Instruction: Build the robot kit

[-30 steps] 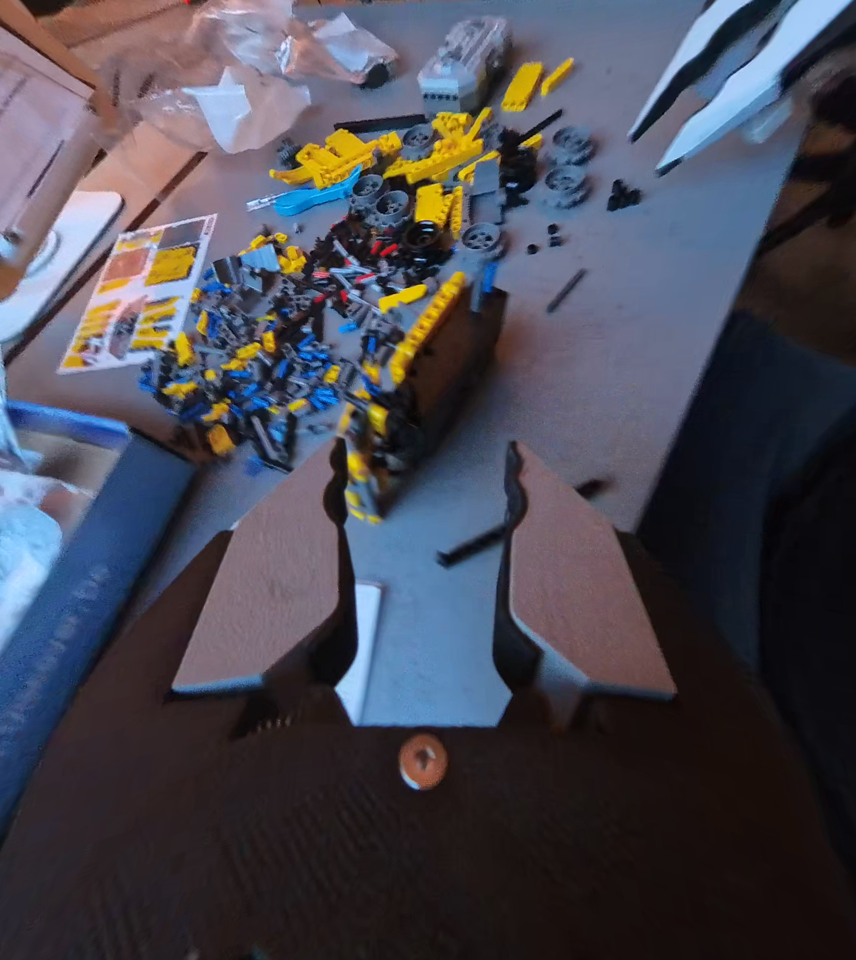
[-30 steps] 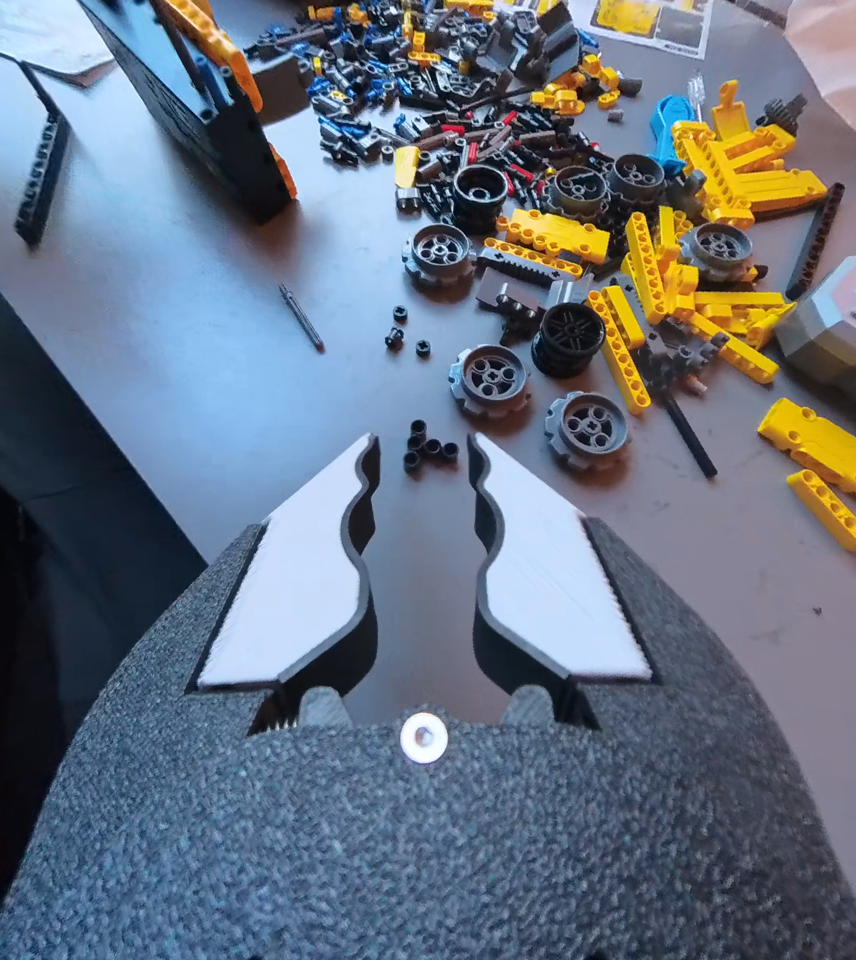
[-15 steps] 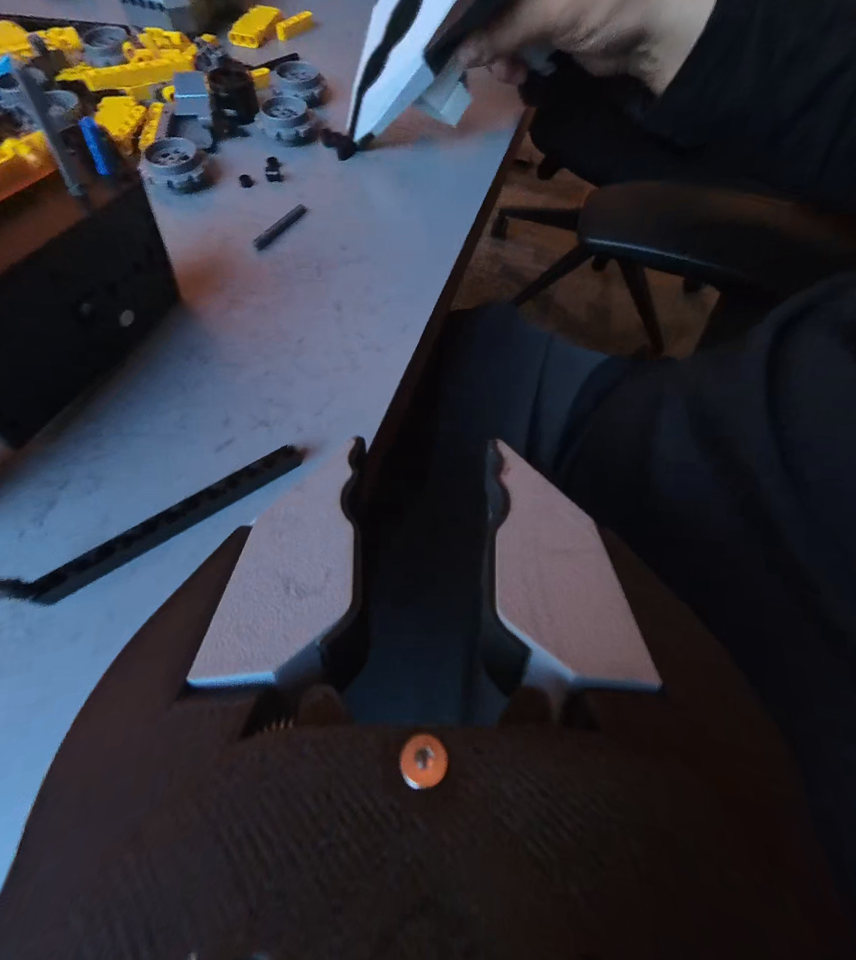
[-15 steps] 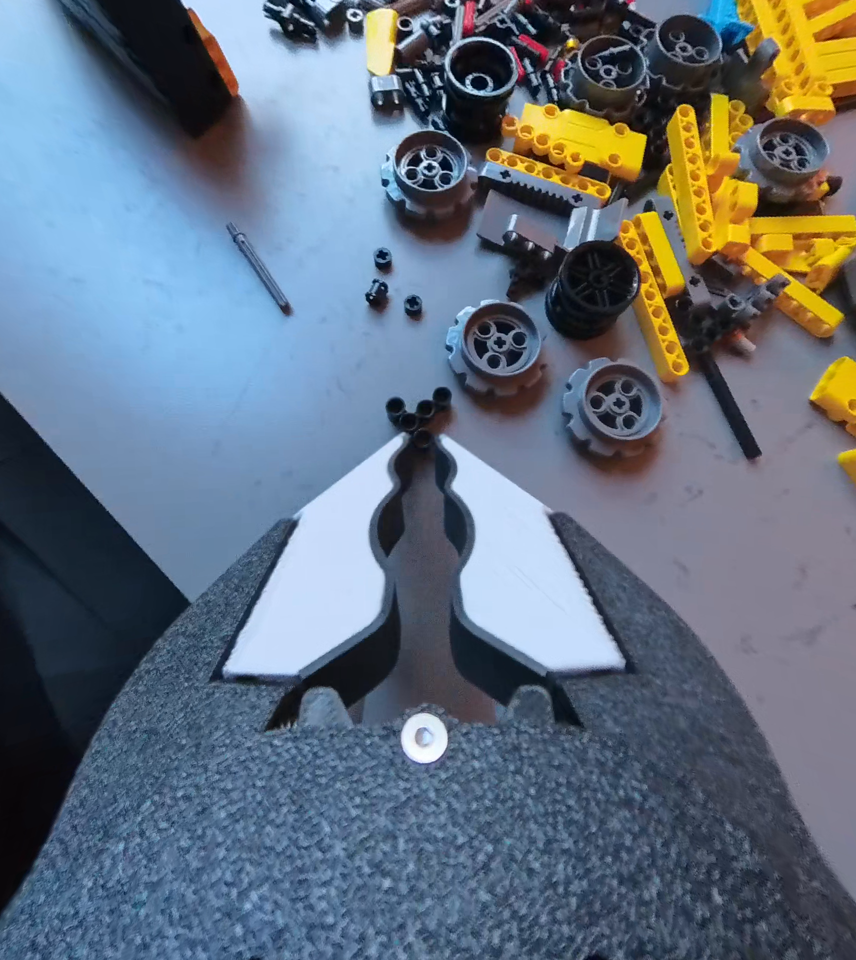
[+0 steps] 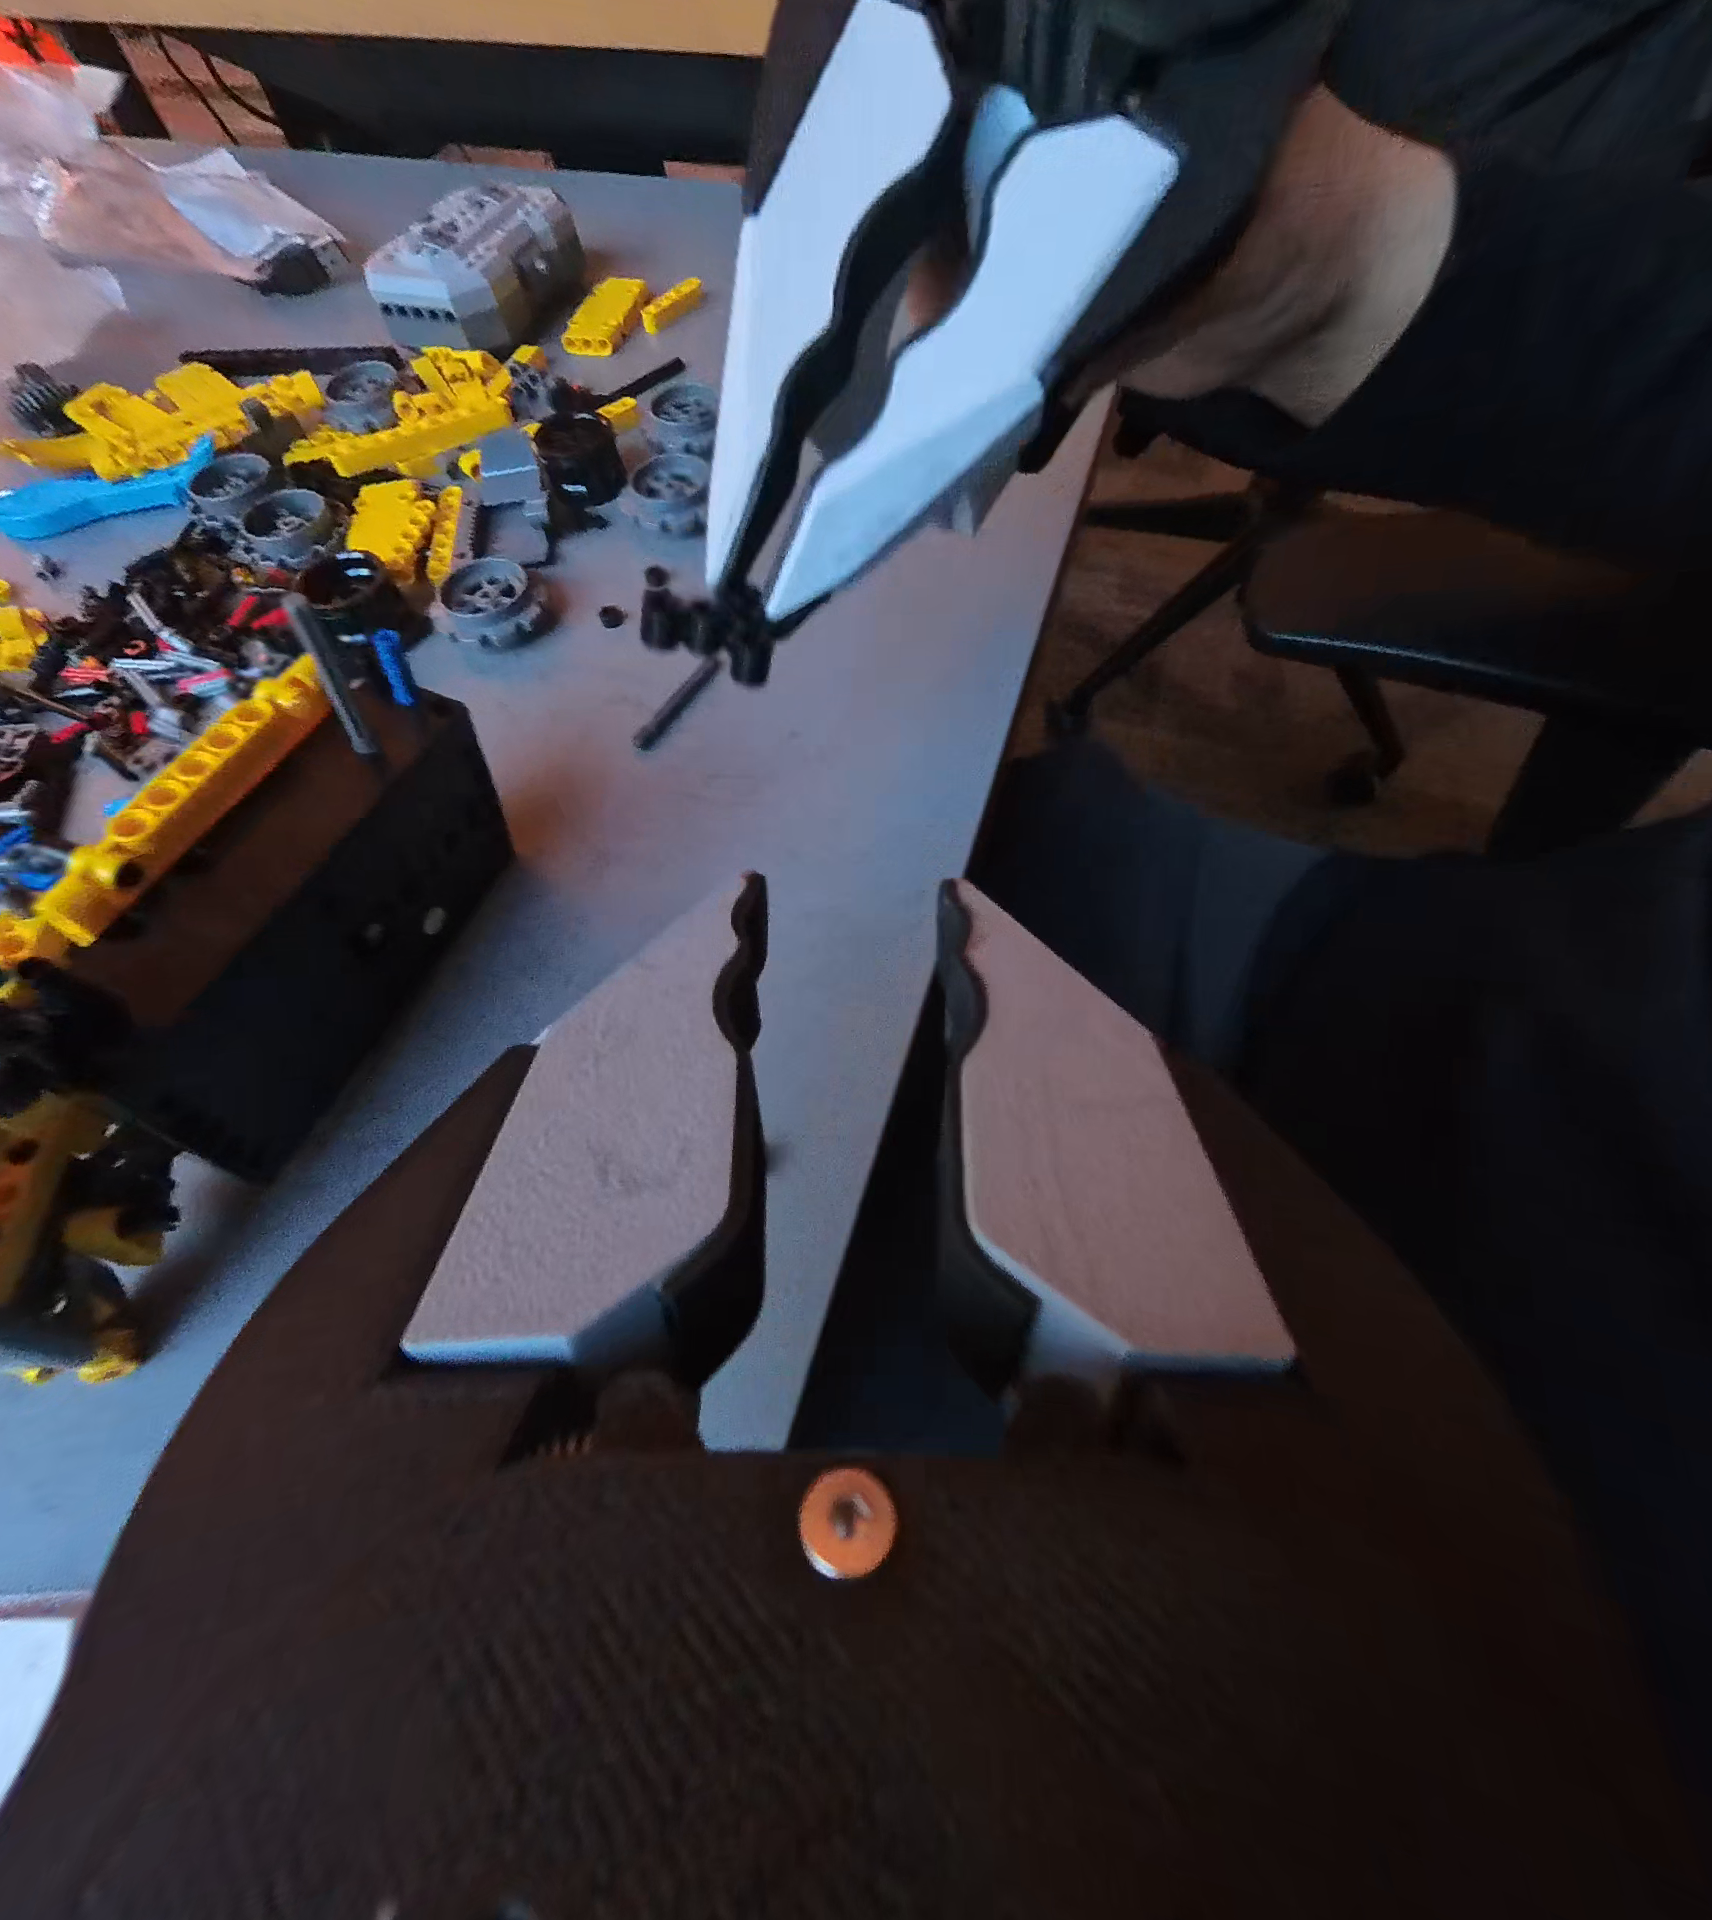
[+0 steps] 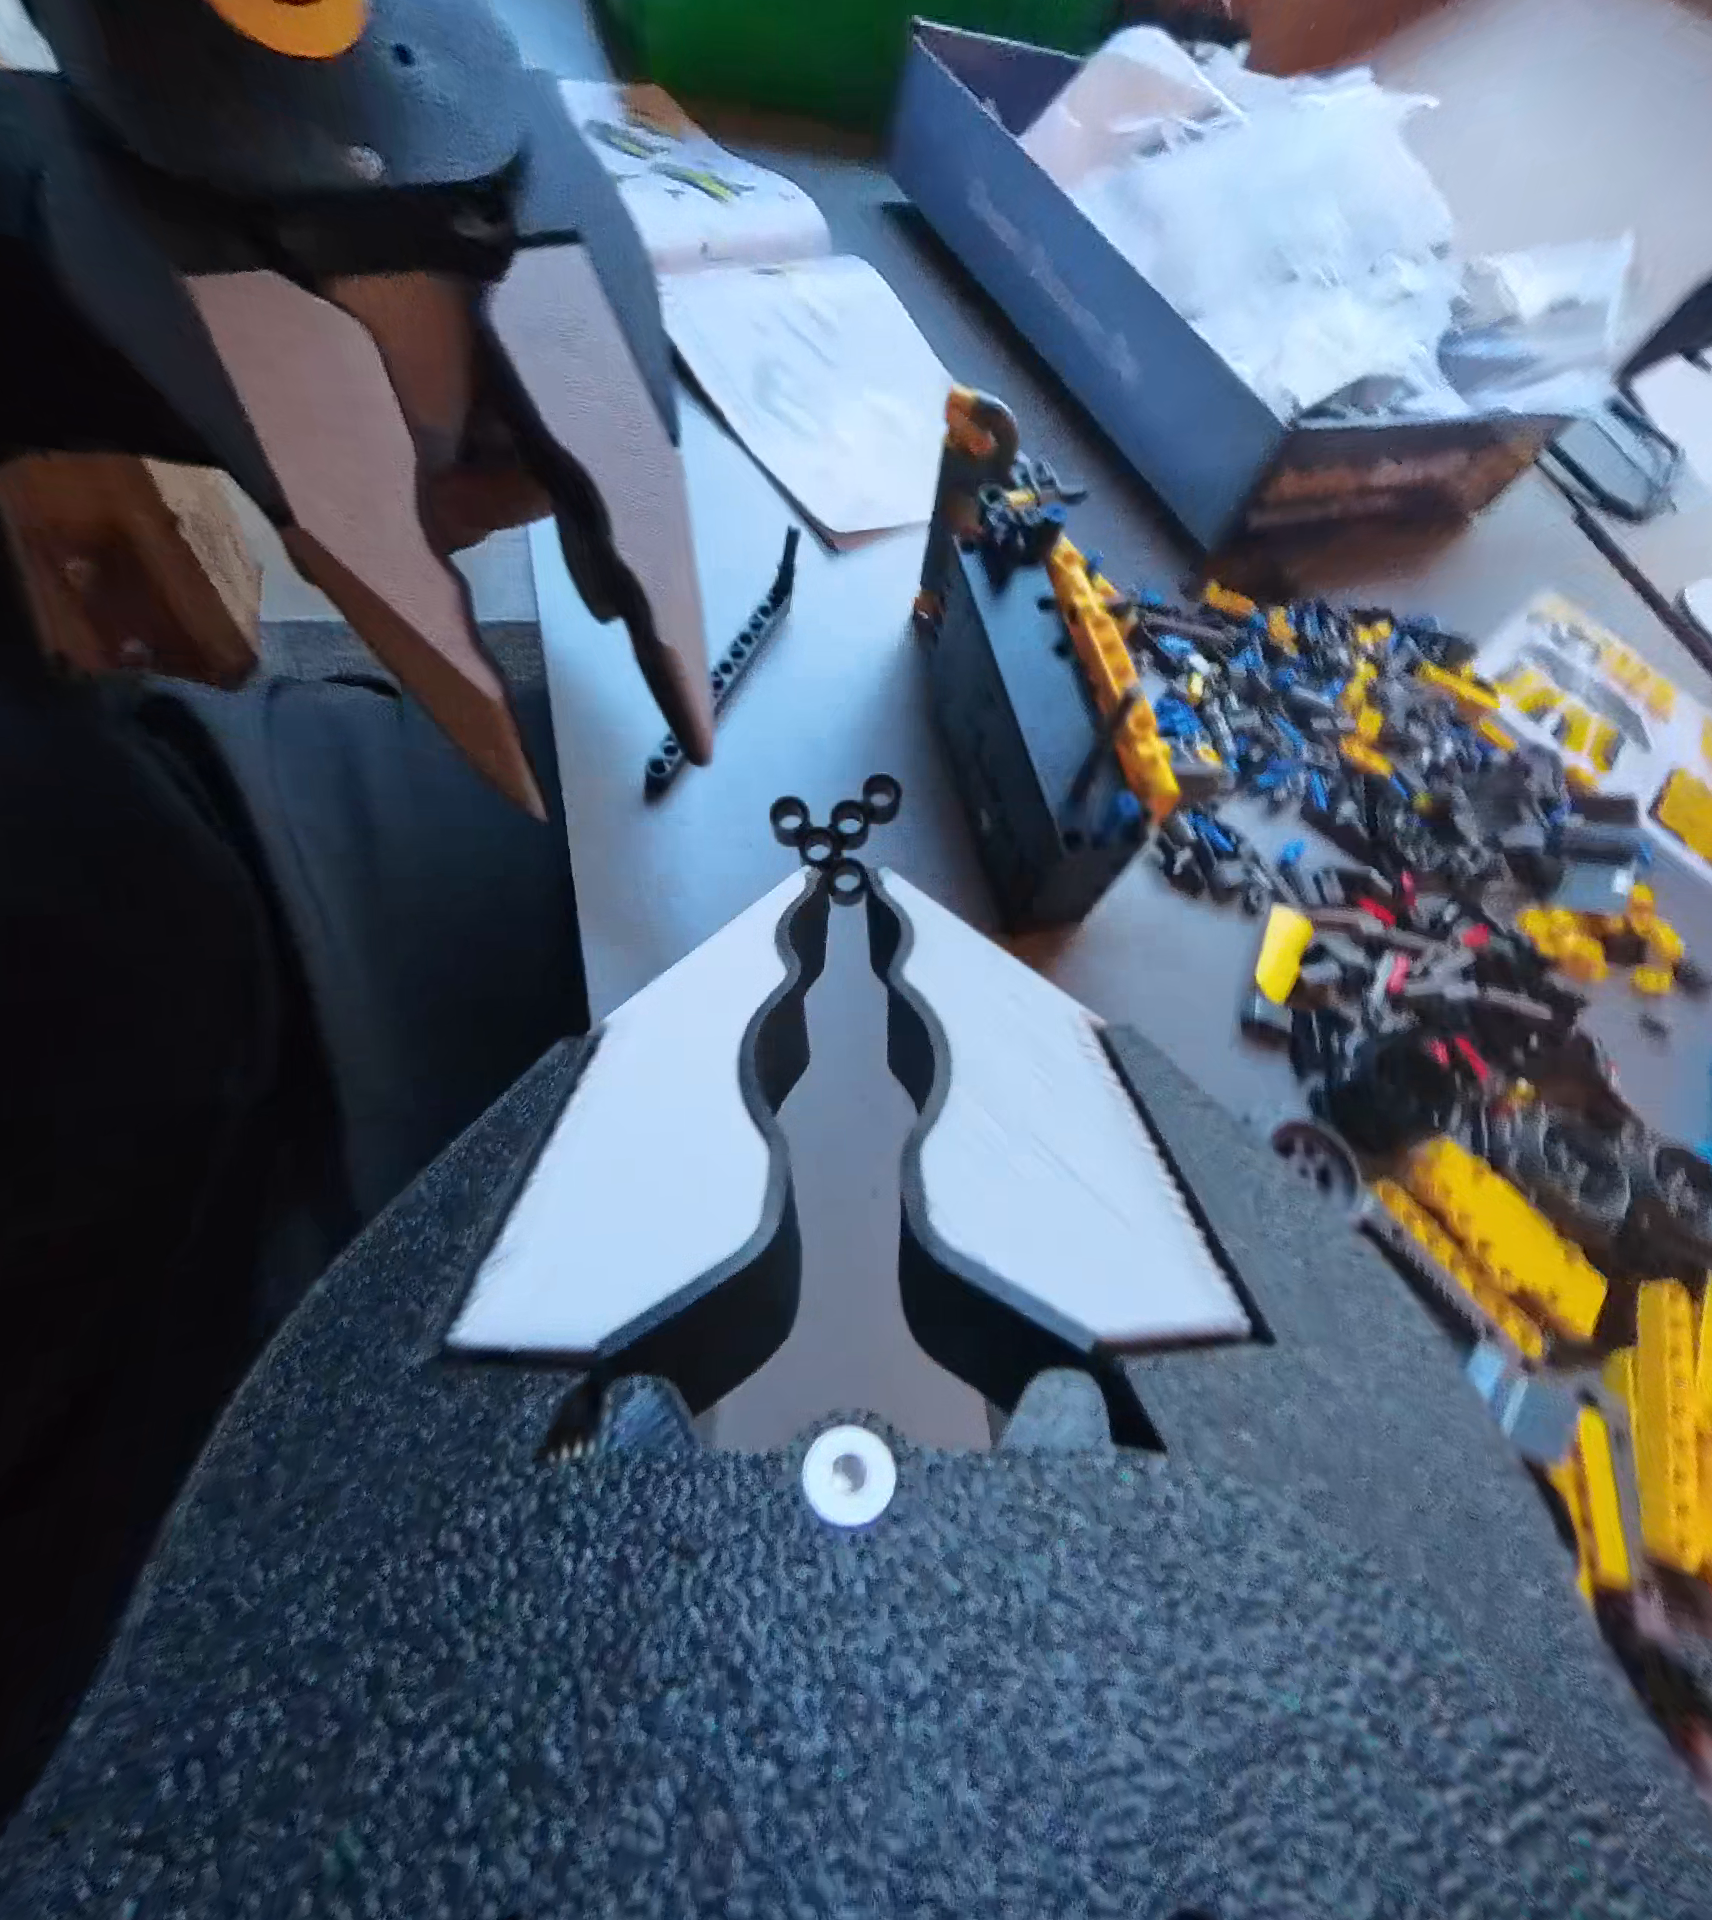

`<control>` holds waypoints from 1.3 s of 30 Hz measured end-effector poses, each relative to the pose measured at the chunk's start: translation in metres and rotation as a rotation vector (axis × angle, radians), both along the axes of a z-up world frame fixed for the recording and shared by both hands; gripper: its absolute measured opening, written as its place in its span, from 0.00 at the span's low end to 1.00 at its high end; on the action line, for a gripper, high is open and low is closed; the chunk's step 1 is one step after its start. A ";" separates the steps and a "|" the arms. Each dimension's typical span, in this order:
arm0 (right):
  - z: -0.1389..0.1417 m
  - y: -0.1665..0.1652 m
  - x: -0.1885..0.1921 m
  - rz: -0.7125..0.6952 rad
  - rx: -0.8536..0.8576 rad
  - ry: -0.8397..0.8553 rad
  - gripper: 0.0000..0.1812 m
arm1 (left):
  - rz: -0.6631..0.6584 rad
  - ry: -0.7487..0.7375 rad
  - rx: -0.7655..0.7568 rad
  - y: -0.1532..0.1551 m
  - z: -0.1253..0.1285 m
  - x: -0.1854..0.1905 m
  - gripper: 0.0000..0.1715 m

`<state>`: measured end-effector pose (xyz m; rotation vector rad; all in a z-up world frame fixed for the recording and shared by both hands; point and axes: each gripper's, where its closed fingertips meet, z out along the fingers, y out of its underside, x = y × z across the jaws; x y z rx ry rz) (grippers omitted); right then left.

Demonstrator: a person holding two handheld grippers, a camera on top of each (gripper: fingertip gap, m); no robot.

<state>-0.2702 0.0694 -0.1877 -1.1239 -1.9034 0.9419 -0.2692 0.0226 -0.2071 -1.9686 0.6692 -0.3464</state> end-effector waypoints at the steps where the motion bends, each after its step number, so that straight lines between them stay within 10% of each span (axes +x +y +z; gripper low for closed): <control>1: -0.001 -0.005 -0.008 0.015 0.011 -0.007 0.04 | 0.002 -0.005 0.003 0.000 0.001 -0.002 0.17; 9: -0.015 -0.058 -0.039 0.164 0.021 -0.002 0.04 | 0.068 -0.017 -0.022 -0.036 -0.024 -0.022 0.15; 19: -0.009 -0.082 -0.072 0.181 0.058 0.017 0.04 | 0.154 -0.203 0.236 -0.071 0.012 -0.046 0.13; 39: -0.021 -0.085 -0.063 0.367 0.041 -0.101 0.04 | 0.147 -0.098 0.171 -0.055 -0.002 -0.086 0.14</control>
